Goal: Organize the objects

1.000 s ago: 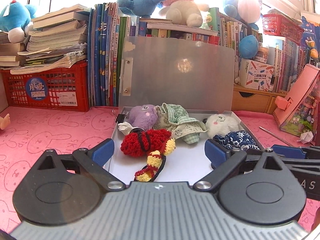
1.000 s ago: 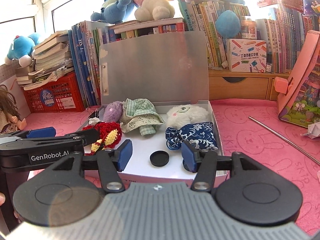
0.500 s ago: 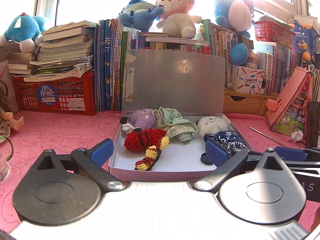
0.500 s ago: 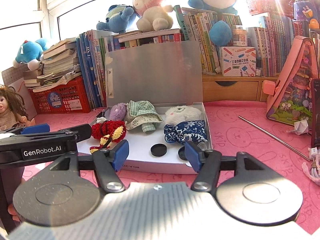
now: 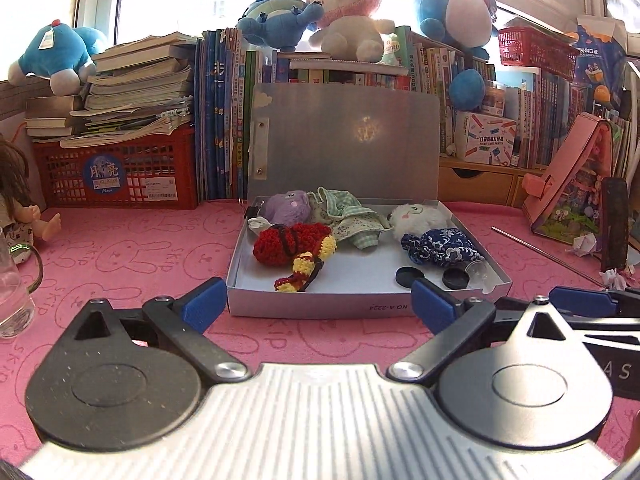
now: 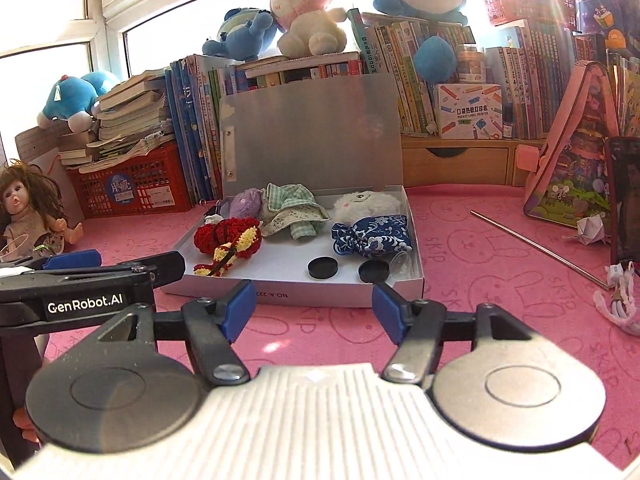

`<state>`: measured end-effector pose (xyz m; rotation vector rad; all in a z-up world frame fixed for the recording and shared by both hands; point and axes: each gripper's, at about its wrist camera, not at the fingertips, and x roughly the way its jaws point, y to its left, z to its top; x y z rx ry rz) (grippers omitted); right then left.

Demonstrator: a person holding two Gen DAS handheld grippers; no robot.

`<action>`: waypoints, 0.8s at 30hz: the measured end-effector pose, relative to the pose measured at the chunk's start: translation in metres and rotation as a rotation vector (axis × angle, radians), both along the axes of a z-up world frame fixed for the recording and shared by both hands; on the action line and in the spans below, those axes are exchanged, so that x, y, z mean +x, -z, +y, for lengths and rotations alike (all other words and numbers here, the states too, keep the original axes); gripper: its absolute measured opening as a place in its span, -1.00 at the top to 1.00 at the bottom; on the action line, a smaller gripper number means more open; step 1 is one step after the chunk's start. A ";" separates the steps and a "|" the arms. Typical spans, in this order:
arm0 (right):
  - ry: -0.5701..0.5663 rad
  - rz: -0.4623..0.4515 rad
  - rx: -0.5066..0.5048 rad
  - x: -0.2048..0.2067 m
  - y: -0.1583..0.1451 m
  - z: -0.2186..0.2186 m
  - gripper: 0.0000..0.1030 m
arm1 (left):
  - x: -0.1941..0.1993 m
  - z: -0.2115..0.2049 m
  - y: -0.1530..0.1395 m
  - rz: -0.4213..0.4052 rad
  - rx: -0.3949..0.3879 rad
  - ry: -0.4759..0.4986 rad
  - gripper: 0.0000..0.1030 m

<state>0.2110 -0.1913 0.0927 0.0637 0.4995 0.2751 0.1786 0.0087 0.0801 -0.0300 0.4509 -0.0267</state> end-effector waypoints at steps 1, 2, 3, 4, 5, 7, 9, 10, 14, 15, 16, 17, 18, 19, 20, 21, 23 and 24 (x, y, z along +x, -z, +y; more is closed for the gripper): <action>-0.001 0.002 -0.003 -0.002 0.001 0.000 -0.49 | -0.002 0.001 0.002 0.004 -0.003 0.002 -0.95; 0.000 0.004 -0.003 -0.004 0.003 0.000 -0.49 | -0.004 0.002 0.004 0.011 -0.009 0.000 -0.95; 0.000 0.007 -0.002 -0.005 0.004 0.000 -0.49 | -0.006 0.003 0.006 0.017 -0.014 -0.001 -0.95; 0.000 0.010 -0.001 -0.006 0.005 0.000 -0.49 | -0.007 0.003 0.008 0.023 -0.016 -0.002 -0.95; 0.000 0.014 0.001 -0.007 0.007 0.000 -0.49 | -0.009 0.004 0.011 0.030 -0.018 -0.003 -0.95; 0.002 0.023 0.005 -0.009 0.010 -0.002 -0.50 | -0.013 0.005 0.015 0.039 -0.013 -0.005 -0.95; 0.003 0.034 0.005 -0.010 0.015 -0.002 -0.51 | -0.016 0.005 0.020 0.048 -0.004 -0.009 -0.95; 0.004 0.040 0.001 -0.010 0.017 -0.002 -0.51 | -0.017 0.006 0.023 0.055 -0.002 -0.010 -0.95; 0.008 0.070 -0.022 -0.012 0.032 -0.002 -0.51 | -0.019 0.009 0.036 0.092 0.000 -0.021 -0.95; 0.010 0.080 -0.029 -0.012 0.037 -0.002 -0.51 | -0.019 0.009 0.040 0.102 0.005 -0.021 -0.95; 0.013 0.090 -0.035 -0.013 0.041 -0.002 -0.51 | -0.020 0.009 0.044 0.113 0.011 -0.021 -0.95; 0.018 0.101 -0.041 -0.012 0.045 -0.003 -0.51 | -0.019 0.009 0.047 0.124 0.016 -0.022 -0.95; 0.023 0.112 -0.045 -0.012 0.049 -0.003 -0.51 | -0.019 0.009 0.051 0.133 0.018 -0.022 -0.95; 0.028 0.125 -0.047 -0.011 0.053 -0.004 -0.51 | -0.019 0.010 0.054 0.142 0.019 -0.022 -0.95; 0.031 0.137 -0.048 -0.010 0.056 -0.004 -0.51 | -0.019 0.011 0.056 0.149 0.017 -0.022 -0.95; 0.036 0.150 -0.051 -0.009 0.058 -0.005 -0.51 | -0.019 0.011 0.059 0.154 0.015 -0.023 -0.95; 0.041 0.164 -0.063 -0.008 0.062 -0.005 -0.51 | -0.018 0.011 0.062 0.163 0.013 -0.027 -0.95; 0.041 0.156 -0.071 -0.008 0.063 -0.004 -0.53 | -0.018 0.010 0.064 0.167 0.016 -0.031 -0.95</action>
